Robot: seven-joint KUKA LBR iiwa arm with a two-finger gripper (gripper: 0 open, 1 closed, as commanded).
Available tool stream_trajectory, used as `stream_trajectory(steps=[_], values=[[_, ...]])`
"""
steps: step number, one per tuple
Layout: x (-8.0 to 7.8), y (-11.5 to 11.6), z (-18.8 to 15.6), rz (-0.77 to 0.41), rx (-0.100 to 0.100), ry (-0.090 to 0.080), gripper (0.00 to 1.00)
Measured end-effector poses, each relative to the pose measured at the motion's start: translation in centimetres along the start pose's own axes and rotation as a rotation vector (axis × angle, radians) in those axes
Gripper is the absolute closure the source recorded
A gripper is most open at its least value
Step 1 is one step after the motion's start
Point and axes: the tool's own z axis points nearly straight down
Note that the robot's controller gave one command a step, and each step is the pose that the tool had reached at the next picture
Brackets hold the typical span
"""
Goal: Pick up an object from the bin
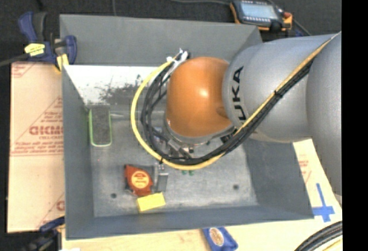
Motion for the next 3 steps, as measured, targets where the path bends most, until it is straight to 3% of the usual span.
stream_trajectory(steps=[1,2,3], values=[[0.4,2.3,3.1,-0.018,0.000,0.003,0.00],[0.0,2.2,5.0,0.154,0.002,0.003,0.00],[-0.7,0.4,6.9,0.162,0.004,0.005,0.00]])
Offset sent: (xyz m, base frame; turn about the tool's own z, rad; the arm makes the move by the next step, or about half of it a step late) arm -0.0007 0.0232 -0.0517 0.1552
